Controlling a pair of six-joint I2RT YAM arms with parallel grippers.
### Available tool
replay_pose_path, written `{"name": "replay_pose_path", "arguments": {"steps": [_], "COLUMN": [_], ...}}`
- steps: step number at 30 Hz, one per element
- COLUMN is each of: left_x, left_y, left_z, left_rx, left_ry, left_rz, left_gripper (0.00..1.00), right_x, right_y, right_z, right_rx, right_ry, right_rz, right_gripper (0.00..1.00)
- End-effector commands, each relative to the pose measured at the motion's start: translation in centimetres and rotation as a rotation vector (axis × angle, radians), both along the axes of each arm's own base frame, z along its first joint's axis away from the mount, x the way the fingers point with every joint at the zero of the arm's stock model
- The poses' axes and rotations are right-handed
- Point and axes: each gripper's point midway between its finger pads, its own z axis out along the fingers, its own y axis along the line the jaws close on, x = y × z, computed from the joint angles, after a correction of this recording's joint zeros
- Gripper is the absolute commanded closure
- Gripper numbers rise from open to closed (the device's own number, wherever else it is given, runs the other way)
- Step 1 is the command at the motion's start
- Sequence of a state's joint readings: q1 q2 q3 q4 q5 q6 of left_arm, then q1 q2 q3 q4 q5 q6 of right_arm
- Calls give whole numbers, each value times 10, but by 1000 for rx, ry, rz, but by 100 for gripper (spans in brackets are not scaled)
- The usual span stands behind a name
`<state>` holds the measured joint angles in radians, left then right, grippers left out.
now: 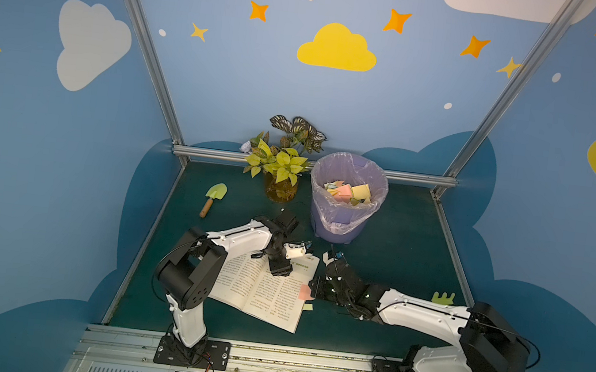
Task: Peel off the used sticky note
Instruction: Tear off the note from the book.
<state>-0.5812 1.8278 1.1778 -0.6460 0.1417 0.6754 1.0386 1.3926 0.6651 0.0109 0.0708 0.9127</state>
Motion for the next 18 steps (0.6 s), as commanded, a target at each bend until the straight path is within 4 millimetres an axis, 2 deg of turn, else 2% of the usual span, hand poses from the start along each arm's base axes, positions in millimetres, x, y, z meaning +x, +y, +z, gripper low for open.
{"name": "replay_pose_path", "arguments": {"steps": [1,10,18], "left_x": [-2,-10,-10], "left_y": [2,9,12], "left_z": [-12,-31,-36], "left_rx": [31,78,91], "left_ry": [47,94,94], "left_rz": [0,-34,-38], "left_gripper": [39,42,43], "right_x": [-2,-32,-46], "right_y": [7,35,41], "right_z": [13,34,39], "right_rx": [-60,-206,-230], "right_ry": [-46,-154,-176], "right_rz": [41,183,231], "right_gripper": [100,100,100]}}
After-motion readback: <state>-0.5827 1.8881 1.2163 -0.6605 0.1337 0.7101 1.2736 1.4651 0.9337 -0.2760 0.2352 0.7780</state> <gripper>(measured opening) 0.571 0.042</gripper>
